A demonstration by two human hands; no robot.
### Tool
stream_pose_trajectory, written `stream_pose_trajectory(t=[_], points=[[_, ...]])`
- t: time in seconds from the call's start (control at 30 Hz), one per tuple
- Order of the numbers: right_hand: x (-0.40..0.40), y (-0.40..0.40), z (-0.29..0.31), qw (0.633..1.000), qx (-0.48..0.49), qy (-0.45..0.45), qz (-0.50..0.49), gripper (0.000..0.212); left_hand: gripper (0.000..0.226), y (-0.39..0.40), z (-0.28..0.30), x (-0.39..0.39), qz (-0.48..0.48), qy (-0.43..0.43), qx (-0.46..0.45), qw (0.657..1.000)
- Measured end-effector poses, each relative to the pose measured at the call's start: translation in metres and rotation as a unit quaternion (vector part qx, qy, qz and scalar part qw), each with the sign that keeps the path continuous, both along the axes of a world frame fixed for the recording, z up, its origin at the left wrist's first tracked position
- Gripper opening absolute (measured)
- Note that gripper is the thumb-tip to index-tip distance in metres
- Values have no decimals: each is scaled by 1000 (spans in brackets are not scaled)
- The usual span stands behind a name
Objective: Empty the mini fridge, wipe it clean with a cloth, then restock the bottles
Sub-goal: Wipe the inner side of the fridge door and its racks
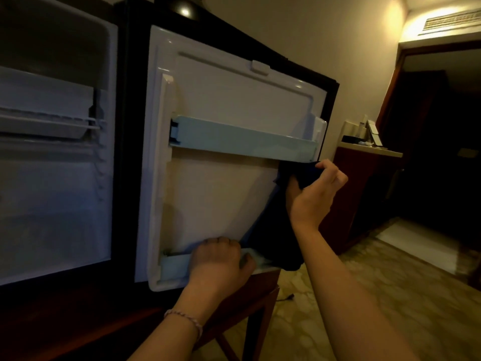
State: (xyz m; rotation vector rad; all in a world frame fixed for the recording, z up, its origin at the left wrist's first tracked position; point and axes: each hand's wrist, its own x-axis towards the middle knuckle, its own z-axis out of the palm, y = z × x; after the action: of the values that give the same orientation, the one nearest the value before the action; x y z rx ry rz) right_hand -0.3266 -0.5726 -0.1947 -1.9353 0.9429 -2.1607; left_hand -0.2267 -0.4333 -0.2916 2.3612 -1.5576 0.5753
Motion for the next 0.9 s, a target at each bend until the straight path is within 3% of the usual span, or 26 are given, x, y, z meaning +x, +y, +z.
stream_pose_trajectory(t=[0.6,0.77,0.9], points=[[-30,11,-73,977,178,54,105,52,43,4,7,-2,-18,31,2,999],[-27,14,-64,981,166,61,76,53,40,6,8,-3,-22,33,-2,999],[-20,13,-12,992,101,18,72,51,40,9,5,-6,-13,10,-25,1000]])
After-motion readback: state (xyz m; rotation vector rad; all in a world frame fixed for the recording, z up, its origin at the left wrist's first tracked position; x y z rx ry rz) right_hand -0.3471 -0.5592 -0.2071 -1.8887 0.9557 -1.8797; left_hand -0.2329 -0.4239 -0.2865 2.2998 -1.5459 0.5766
